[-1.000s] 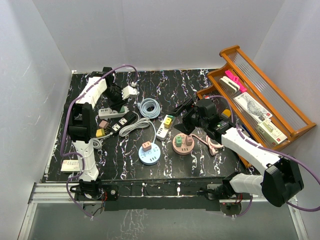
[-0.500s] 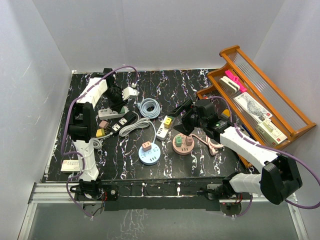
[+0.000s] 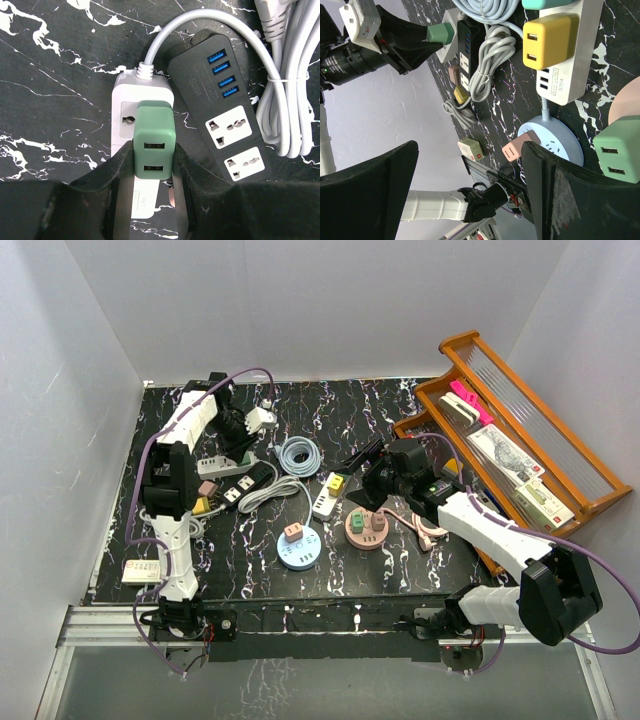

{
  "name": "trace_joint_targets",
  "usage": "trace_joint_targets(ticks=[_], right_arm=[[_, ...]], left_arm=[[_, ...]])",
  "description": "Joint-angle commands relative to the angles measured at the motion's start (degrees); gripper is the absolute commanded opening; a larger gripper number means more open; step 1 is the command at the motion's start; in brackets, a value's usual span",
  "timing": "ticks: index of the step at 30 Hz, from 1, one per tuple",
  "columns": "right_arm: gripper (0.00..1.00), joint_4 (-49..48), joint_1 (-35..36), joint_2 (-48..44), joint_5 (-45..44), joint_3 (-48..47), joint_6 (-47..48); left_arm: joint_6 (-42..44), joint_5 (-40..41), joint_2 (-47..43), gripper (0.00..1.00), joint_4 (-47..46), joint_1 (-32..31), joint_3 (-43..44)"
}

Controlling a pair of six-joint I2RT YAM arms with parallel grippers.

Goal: Insert the plug

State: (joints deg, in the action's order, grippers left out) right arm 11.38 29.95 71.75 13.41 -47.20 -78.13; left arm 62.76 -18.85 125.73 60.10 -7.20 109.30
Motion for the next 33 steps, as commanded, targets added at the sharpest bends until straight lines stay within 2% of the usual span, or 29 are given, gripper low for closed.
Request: trace_joint_targets(ticks=[1,5,8,10,11,14,15,16,17,22,25,27,30,31,33], right_arm=[[0.82,-2.94,0.28,-1.25,-1.14,-1.93,0.25],[0.82,-3.11,0.28,-0.47,-0.96,-2.72,0.55],[0.82,-2.86,0.28,-0.02,-0.78,-3.37,0.85],[0.82,-2.85,0.28,-0.07,-0.75,-3.35,0.85],[0.82,-2.85,0.28,-0.16,-0.8,-3.39,0.87],[0.82,-2.72,0.25,-0.78,-0.93,-3.17,0.94],[0.82,-2.76,0.28,-1.0,-0.93,-3.0,0.85],[0.82,-2.76,0.28,-1.19,-0.93,-2.92,0.8],[0.82,-2.83,0.24,-1.44,-0.93,-2.74,0.72],[0.82,-2.73,0.45,-3.07,-1.01,-2.14,0.68],[0.83,-2.61,0.46,-3.87,-1.32,-1.64,1.14],[0.83,-2.45,0.43,-4.14,-1.37,-1.42,1.69],[0.83,-2.45,0.41,-4.34,-1.38,-1.03,2.4],[0.83,-2.42,0.45,-4.46,-1.45,-0.81,2.57],[0.83,-2.62,0.48,-4.77,-1.52,-0.45,2.91]], left_arm=[[-3.04,5.67,7.63,0.07,-2.2,0.27,-3.77],[-5.58,5.53,6.68,0.21,-4.8,0.31,-4.13],[-8.39,5.43,4.85,0.25,-9.02,0.34,-2.78],[-8.78,4.98,2.32,0.36,-11.1,0.27,-2.17],[-8.41,4.02,0.91,0.44,-11.4,0.33,-1.58],[-7.29,2.04,-2.66,0.56,-10.66,0.24,-0.25],[-7.26,1.6,-3.56,0.64,-9.89,0.3,0.23],[-7.0,1.24,-4.52,0.87,-9.05,0.27,0.57],[-6.69,0.27,-5.6,0.97,-8.3,0.35,0.72],[-6.66,-1.66,-13.44,0.98,-11.04,0.33,-3.05],[-8.03,-1.07,-18.04,0.98,-15.9,0.48,-6.76],[-10.2,-0.54,-21.95,0.98,-22.33,0.93,-11.3],[-19.52,1.85,-30.7,0.98,-39.39,1.86,-22.87],[-25.26,3.26,-33.7,0.98,-45.43,1.96,-26.94],[-34.44,6.31,-37.7,0.98,-51.56,1.95,-31.9]])
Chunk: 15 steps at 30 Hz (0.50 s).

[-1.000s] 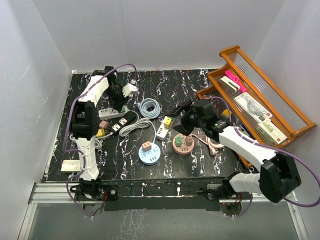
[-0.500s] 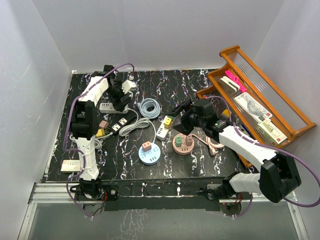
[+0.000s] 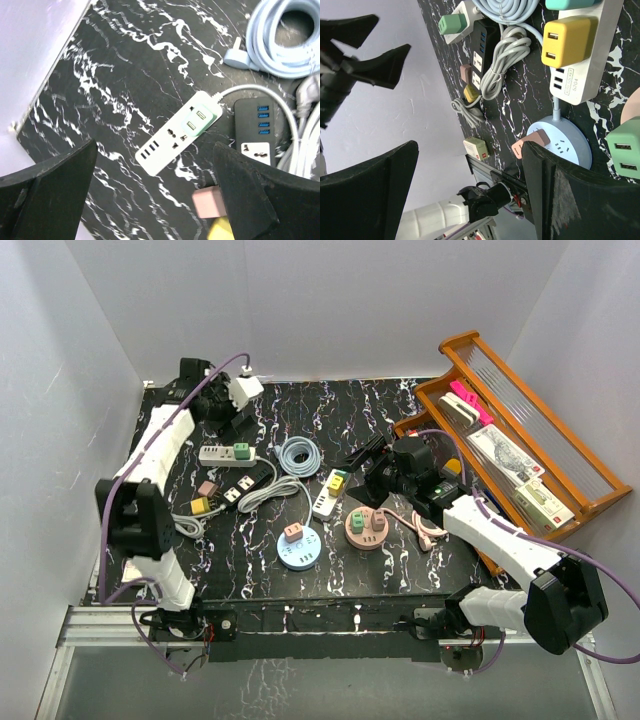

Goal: Insert the plug

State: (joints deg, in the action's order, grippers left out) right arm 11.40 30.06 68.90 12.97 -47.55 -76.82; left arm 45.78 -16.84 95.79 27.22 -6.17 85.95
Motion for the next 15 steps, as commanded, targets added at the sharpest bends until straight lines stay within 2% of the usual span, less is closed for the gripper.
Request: trace_joint_targets(ticks=[1,4,6,10,13,15], right_arm=[[0.83,-2.73,0.41,-2.06,-1.3,0.21,1.78],[0.83,-3.52,0.39,-2.6,-1.46,1.29,1.93],[0.83,-4.51,0.36,-2.68,-0.97,2.02,2.06],[0.83,-4.94,0.35,-2.92,0.0,2.6,2.42],[0.83,-5.17,0.35,-4.1,0.23,3.56,2.67],[0.84,-5.25,0.35,-5.35,-0.15,4.28,2.93]], left_arm=[[-22.3,6.13,-8.69,0.98,-19.48,0.95,-8.79],[-38.23,15.05,-9.36,0.98,-16.31,1.05,-5.38],[-45.21,19.69,-9.4,0.98,-11.61,1.08,-3.52],[-58.12,23.1,-14.42,0.98,-13.42,2.13,-14.1],[-65.45,27.22,-15.28,0.98,-9.32,2.47,-19.57],[-68.92,29.2,-15.32,0.94,-5.97,2.7,-22.54]])
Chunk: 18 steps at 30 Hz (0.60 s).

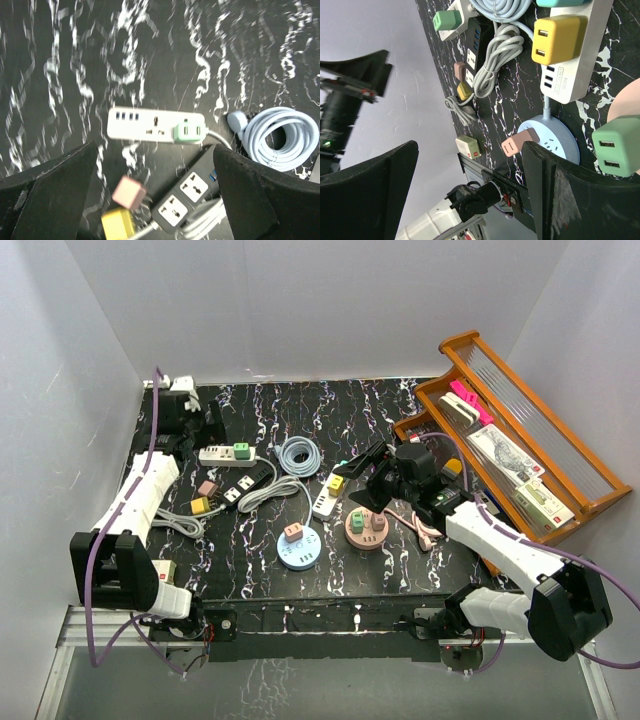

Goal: Insert the plug

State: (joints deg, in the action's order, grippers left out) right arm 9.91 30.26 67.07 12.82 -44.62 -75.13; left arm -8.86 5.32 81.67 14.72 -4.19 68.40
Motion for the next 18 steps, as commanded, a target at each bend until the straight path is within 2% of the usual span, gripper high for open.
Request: trace_joint_targets(ticks=[1,5,10,14,18], right_arm=[[0.84,-3.76,0.16,-4.01,-0.3,1.7,1.32],[0.84,-3.78,0.2,-4.99,-1.13,2.26,1.85],[0.84,-3.6,0.14,-5.31,-1.13,2.57,2.05],[0.84,-3.63,0.15,-6.13,-1.41,3.28,1.57],[0.84,-4.92,0.09,-6.81,-1.66,4.4,0.71]], left_arm=[[-15.48,7.74,-1.48,0.92,7.44,0.83,-6.52],[-19.68,10.58,-3.01,0.85,7.26,1.18,-13.12],[-25.16,13.52,0.32,0.61,8.66,1.61,-13.38],[-28.84,16.22,4.1,0.61,9.96,1.89,-11.78],[-30.37,14.95,5.97,0.59,7.78,1.9,-11.54]])
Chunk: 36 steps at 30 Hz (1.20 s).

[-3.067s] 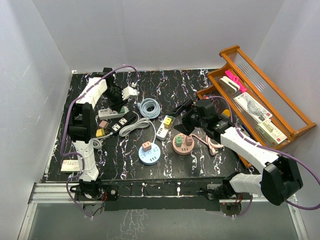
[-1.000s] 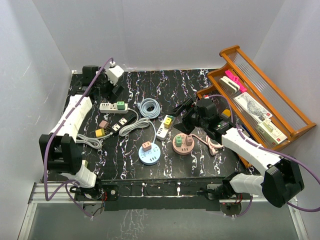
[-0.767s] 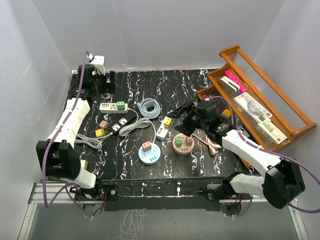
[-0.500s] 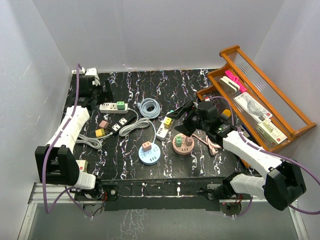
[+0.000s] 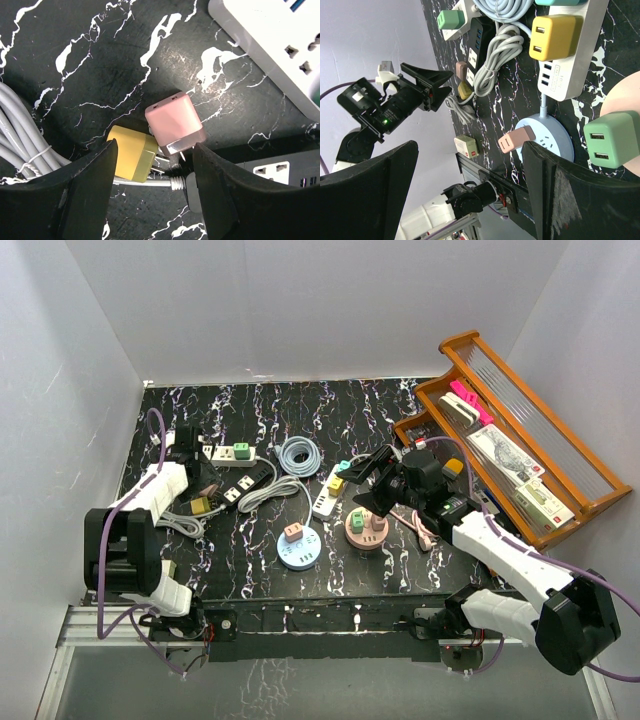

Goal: Insert the plug

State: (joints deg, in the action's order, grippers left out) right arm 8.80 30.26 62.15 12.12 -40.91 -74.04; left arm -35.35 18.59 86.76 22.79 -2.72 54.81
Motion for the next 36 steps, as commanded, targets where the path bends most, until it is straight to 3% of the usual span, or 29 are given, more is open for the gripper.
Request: trace_joint_targets(ticks=[1,20,30,36], right_arm=[[0.84,-3.87,0.12,-1.86,-0.91,0.67,-0.32],[0.84,-3.17,0.14,0.98,-0.63,-1.2,2.06],[0.84,-2.78,0.15,-0.01,-1.38,-1.11,2.29],[0.84,-2.39,0.15,0.16,-1.31,-1.41,3.08]], left_arm=[[-4.11,1.57,1.54,0.59,-0.48,0.44,2.4],[-6.44,-1.64,9.4,0.6,-2.38,0.44,3.69],[-6.33,-2.04,10.95,0.41,-2.4,0.37,4.38],[-3.25,-1.2,4.5,0.39,-2.63,0.44,4.99]])
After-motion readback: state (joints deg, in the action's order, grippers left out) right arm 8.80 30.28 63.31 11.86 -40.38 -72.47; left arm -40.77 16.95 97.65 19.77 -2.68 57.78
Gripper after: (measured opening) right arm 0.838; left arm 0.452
